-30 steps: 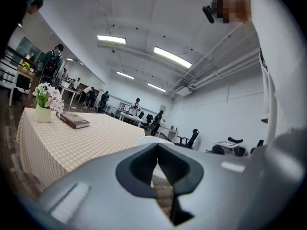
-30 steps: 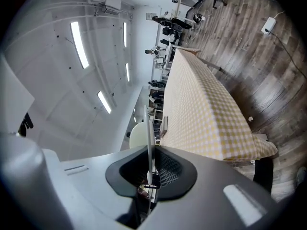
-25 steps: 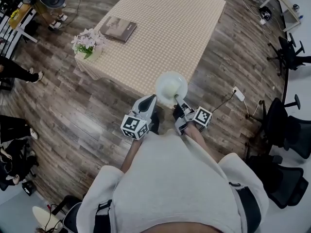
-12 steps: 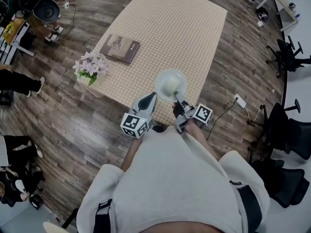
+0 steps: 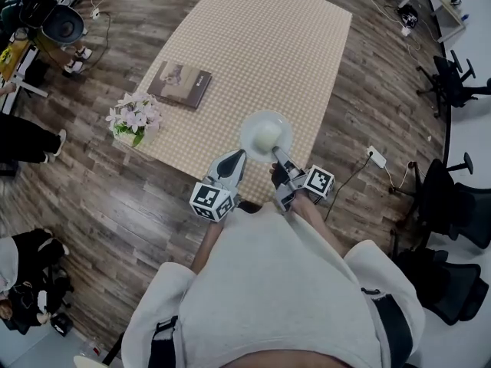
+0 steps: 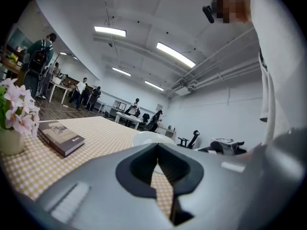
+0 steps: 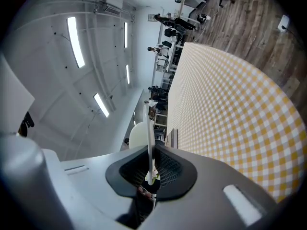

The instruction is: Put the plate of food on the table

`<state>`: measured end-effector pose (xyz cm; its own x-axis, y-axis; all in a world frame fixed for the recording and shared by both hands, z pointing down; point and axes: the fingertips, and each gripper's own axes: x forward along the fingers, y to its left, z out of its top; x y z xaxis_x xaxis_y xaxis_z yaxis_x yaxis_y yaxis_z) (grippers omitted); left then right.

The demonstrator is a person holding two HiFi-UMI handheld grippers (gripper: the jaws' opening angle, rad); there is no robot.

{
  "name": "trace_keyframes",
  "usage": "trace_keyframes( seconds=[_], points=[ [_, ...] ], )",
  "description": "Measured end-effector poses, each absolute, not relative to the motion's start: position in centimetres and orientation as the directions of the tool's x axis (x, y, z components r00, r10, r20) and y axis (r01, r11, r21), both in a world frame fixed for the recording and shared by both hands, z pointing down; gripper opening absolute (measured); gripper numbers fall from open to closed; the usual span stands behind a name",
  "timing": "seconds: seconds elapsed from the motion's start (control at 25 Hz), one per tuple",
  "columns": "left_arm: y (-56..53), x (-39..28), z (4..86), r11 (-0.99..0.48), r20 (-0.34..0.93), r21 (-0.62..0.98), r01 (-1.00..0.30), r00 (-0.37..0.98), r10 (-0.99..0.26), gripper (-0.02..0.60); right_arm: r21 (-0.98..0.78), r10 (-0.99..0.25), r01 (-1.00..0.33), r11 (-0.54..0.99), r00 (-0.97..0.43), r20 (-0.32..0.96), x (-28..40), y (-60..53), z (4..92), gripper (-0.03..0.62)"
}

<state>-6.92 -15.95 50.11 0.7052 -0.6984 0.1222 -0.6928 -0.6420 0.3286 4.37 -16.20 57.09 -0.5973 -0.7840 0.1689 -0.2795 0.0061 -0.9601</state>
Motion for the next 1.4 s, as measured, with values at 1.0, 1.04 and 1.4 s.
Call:
trace_keyframes(
  seconds=[1.0,1.04,1.4],
  points=[
    [-15.7,1.1,51.3,-0.474,0.185,0.3,-0.828,0.538,-0.822,0.009,-0.978,-0.656,-0.208,0.023,-0.742,0.142,11.4,-18.0,58.8,0.023],
    [-15.7,1.0,51.4,-0.474,0.19,0.304,-0.827,0.54,-0.82,0.008,-0.978,-0.655,-0.207,0.015,-0.741,0.146,11.3,-17.8,59.0,0.023],
    [-15.4,-0.7,54.6,-0.45,0.25,0.352,-0.821,0.545,-0.8,0.009,-0.97,-0.637,-0.228,-0.084,-0.736,0.228,10.3,-15.6,63.2,0.023]
  ],
)
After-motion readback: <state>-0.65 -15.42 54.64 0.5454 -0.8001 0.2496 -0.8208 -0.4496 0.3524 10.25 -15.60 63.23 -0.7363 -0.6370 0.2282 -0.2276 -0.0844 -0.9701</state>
